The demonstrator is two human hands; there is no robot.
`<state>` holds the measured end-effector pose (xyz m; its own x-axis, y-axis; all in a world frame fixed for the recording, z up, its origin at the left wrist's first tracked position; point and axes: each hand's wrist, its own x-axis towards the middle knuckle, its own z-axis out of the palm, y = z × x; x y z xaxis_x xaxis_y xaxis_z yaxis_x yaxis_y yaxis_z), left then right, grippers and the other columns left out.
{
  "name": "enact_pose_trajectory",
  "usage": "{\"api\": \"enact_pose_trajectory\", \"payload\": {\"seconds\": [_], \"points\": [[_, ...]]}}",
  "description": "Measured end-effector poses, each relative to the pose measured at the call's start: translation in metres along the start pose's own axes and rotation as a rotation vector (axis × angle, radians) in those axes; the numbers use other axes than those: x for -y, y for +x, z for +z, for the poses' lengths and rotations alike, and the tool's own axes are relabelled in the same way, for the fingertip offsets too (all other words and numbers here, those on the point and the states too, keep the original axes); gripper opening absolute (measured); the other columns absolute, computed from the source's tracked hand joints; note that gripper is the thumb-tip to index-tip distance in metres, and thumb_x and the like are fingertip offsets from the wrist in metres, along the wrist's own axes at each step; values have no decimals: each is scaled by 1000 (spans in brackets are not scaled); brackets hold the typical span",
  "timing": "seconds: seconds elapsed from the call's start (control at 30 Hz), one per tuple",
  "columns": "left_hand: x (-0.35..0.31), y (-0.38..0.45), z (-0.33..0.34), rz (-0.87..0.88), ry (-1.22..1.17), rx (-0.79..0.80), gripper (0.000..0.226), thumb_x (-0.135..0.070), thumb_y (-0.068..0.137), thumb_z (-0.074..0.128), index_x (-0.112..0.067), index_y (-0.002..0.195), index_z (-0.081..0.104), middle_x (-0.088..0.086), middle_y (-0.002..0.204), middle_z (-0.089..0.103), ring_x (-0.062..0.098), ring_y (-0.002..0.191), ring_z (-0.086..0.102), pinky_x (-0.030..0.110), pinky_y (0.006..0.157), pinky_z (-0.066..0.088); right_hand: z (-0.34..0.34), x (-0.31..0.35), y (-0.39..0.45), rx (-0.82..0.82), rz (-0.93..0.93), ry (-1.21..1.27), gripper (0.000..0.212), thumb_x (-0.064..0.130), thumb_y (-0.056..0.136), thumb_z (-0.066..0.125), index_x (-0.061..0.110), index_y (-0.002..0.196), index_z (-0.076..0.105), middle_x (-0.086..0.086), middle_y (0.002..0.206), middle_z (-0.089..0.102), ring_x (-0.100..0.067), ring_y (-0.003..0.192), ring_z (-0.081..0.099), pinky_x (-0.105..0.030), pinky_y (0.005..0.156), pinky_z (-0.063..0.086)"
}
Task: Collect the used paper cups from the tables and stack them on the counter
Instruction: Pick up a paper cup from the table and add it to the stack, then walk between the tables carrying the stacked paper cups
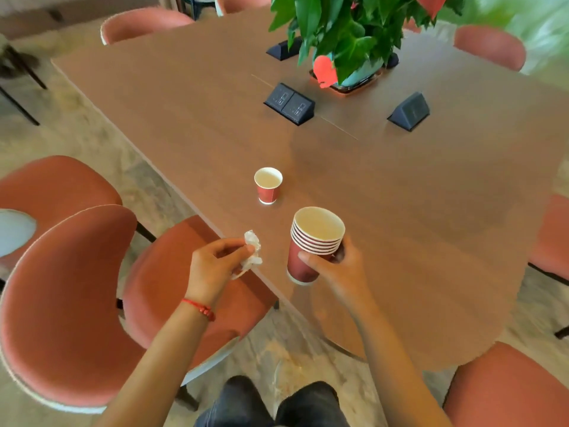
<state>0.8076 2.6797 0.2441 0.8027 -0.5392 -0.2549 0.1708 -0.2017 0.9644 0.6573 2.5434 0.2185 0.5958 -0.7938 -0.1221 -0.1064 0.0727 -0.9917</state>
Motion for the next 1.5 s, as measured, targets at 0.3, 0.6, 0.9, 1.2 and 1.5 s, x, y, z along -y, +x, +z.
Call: {"api": "enact_pose_trajectory", "payload": {"seconds": [0.3,0.6,0.9,1.2,1.5], "points": [[2,74,9,-103,-21,-89,7,-9,75,74,-15,73,72,-11,48,61,-1,42,47,11,44,42,23,9,107,28,-5,36,56,24,56,81,35,105,56,25,97,69,5,94,64,-10,69,49],[9,137,-1,-175,-8,-84,17,-5,77,72,-19,69,69,-12,45,60,-1,38,45,10,41,39,63,4,203,-46,-32,98,58,3,66,79,19,115,53,8,108,65,2,94,65,-14,75,50],[29,158,-13,-277,-9,-71,13,-3,76,72,-16,74,72,-10,51,65,-2,41,50,11,44,42,94,-29,252,-60,-50,-5,58,25,58,83,35,106,53,15,107,64,-4,102,62,-25,87,50],[42,167,-22,-328,-44,-108,15,-3,73,74,-17,70,71,-8,47,61,1,39,45,13,41,39,100,-70,249,-100,-36,-171,68,39,56,82,38,114,47,19,109,60,6,101,57,-7,78,43],[52,166,-18,-372,-73,-80,23,-1,73,74,-22,66,72,-6,50,64,2,40,49,13,43,43,104,-108,243,-91,59,-152,70,30,55,87,42,112,47,16,111,61,8,94,60,-5,73,43]]}}
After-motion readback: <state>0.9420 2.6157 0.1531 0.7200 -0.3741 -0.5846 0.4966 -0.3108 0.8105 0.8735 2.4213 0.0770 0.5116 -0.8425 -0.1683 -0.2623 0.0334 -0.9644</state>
